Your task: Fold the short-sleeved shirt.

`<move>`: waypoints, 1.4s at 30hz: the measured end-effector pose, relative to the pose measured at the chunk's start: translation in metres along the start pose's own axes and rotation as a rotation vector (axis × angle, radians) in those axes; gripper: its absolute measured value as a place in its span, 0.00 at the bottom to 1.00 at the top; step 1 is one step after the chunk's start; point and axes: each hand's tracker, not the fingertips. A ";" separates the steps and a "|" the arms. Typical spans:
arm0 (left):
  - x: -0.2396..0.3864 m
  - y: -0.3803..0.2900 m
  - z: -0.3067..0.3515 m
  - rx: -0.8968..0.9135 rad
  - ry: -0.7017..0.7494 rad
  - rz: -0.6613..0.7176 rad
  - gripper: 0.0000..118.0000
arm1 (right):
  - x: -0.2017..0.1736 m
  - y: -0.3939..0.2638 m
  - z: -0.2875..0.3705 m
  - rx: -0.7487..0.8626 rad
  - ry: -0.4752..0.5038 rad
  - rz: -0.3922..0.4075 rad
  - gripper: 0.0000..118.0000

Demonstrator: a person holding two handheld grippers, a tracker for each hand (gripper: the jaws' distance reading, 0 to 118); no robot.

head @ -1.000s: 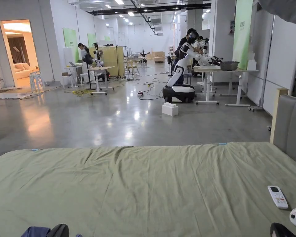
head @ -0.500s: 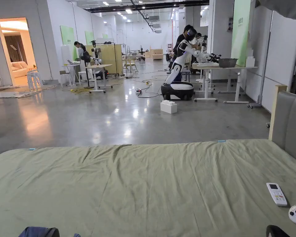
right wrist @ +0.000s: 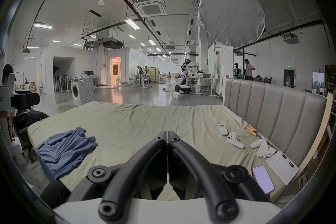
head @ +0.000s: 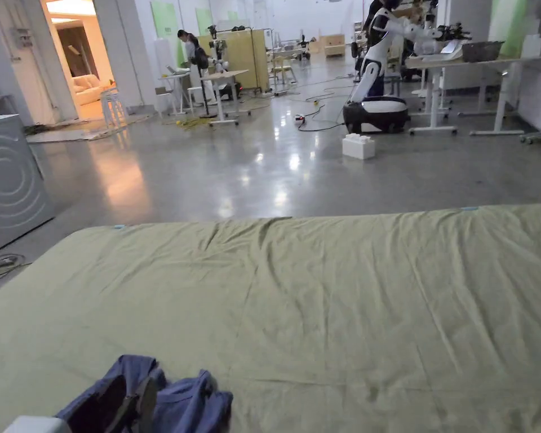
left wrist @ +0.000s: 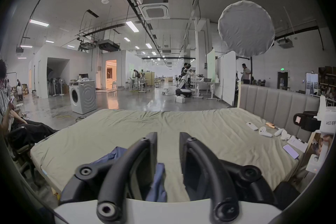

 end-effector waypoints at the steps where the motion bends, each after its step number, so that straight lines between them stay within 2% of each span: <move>1: -0.009 -0.004 -0.007 -0.032 0.004 -0.005 0.41 | 0.000 -0.003 -0.002 -0.011 0.002 -0.001 0.01; 4: -0.031 -0.019 -0.032 -0.137 0.045 0.034 0.63 | 0.000 -0.011 -0.008 -0.060 0.009 -0.027 0.01; 7: -0.058 -0.046 -0.067 -0.271 -0.004 0.108 0.77 | -0.001 -0.020 -0.013 -0.097 0.010 -0.044 0.01; 13: -0.091 -0.115 -0.155 -0.551 -0.001 0.167 0.80 | 0.000 -0.039 -0.021 -0.183 0.013 -0.039 0.01; 18: -0.124 -0.164 -0.218 -0.679 0.105 0.158 0.80 | 0.009 -0.052 -0.023 -0.260 -0.020 -0.026 0.01; 21: -0.133 -0.180 -0.232 -0.738 0.156 0.099 0.80 | 0.015 -0.062 -0.025 -0.316 -0.065 -0.021 0.01; 22: -0.124 -0.162 -0.208 -0.752 0.141 0.069 0.79 | 0.017 -0.064 -0.026 -0.325 -0.080 -0.023 0.01; 24: -0.124 -0.164 -0.206 -0.811 0.133 0.042 0.76 | 0.020 -0.069 -0.027 -0.353 -0.096 -0.042 0.01; 25: -0.125 -0.186 -0.239 -0.815 0.125 0.060 0.75 | 0.021 -0.071 -0.027 -0.358 -0.099 -0.044 0.01; 26: -0.121 -0.180 -0.235 -0.784 0.143 0.058 0.71 | 0.022 -0.072 -0.026 -0.366 -0.104 -0.043 0.01; 27: -0.116 -0.172 -0.232 -0.779 0.160 0.061 0.60 | 0.022 -0.074 -0.025 -0.373 -0.108 -0.035 0.01; 28: -0.106 -0.158 -0.227 -0.773 0.160 0.063 0.35 | 0.021 -0.075 -0.024 -0.378 -0.111 -0.026 0.01; 29: -0.121 -0.190 -0.248 -0.766 0.162 0.064 0.12 | 0.021 -0.077 -0.023 -0.384 -0.112 -0.023 0.01; 30: -0.120 -0.195 -0.257 -0.763 0.157 0.047 0.04 | 0.021 -0.079 -0.022 -0.392 -0.109 -0.022 0.01; 31: -0.119 -0.195 -0.262 -0.790 0.192 0.023 0.04 | 0.022 -0.081 -0.022 -0.399 -0.103 -0.025 0.01; 34: -0.133 -0.184 -0.260 -0.814 0.176 0.208 0.04 | 0.021 -0.083 -0.016 -0.412 -0.086 -0.029 0.01; 36: -0.129 -0.167 -0.256 -0.763 0.200 0.303 0.04 | 0.021 -0.081 -0.009 -0.399 -0.071 -0.025 0.01; 38: -0.142 -0.137 -0.251 -0.673 0.195 0.296 0.04 | 0.025 -0.081 -0.002 -0.376 -0.047 -0.056 0.01; 40: -0.131 -0.100 -0.247 -0.613 0.188 0.289 0.04 | 0.029 -0.085 0.001 -0.377 -0.023 -0.114 0.01; 42: -0.119 -0.064 -0.244 -0.543 0.193 0.242 0.04 | 0.032 -0.088 0.003 -0.391 -0.028 -0.139 0.01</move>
